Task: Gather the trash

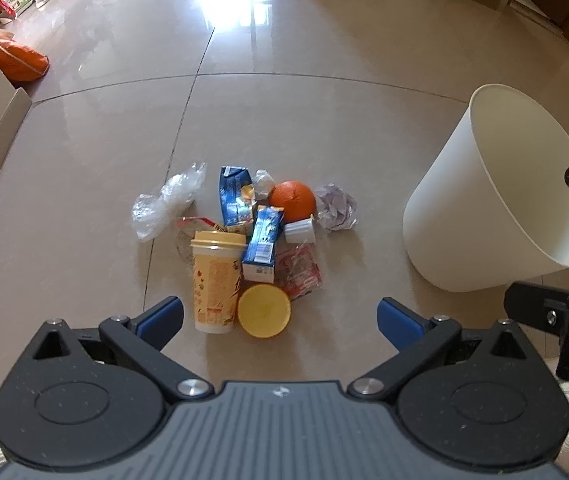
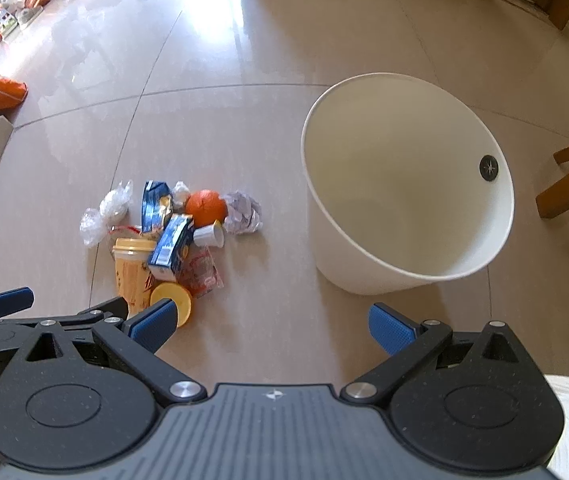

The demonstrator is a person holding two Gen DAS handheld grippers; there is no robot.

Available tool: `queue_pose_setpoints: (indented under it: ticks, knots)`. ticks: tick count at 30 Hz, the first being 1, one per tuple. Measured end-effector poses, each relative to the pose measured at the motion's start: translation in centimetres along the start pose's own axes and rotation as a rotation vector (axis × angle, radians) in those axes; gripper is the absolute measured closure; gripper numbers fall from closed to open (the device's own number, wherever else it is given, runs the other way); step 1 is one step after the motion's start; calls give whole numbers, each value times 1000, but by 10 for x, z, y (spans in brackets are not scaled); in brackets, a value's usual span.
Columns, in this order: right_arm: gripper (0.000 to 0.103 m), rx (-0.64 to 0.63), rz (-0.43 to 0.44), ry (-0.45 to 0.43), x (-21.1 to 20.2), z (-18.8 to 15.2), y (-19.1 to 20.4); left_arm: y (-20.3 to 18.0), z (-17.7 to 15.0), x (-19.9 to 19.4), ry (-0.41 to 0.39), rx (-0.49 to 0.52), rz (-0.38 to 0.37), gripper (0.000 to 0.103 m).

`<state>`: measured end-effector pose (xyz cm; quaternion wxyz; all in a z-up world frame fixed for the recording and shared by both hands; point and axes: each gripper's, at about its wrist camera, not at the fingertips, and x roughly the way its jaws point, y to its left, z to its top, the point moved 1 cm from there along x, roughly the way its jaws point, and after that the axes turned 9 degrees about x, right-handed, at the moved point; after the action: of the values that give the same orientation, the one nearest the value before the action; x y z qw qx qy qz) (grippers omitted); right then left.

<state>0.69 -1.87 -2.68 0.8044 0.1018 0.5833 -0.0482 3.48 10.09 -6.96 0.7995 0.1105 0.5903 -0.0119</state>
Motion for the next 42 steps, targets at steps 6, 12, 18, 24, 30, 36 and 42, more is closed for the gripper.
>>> queue_pose_setpoints:
  ticks: [6, 12, 18, 24, 30, 36, 42]
  knots:
    - [0, 20, 25, -74, 6, 5, -13, -5, 3, 12, -28, -1, -9, 1]
    - [0, 25, 6, -177, 7, 8, -28, -8, 5, 22, -20, -13, -16, 1]
    - [0, 88, -24, -242, 9, 15, -56, -17, 10, 28, -41, 13, 12, 1]
    - [0, 55, -49, -290, 12, 33, -77, -23, 13, 37, -42, 29, 23, 1]
    - [0, 12, -124, -293, 19, 58, -99, -28, 17, 39, -52, 19, -1, 1]
    - [0, -3, -207, -302, 34, 83, -131, -38, 20, 46, -116, 45, -115, 1]
    - [1, 54, -282, -288, 62, 104, -178, -45, 19, 50, -213, 103, -91, 1]
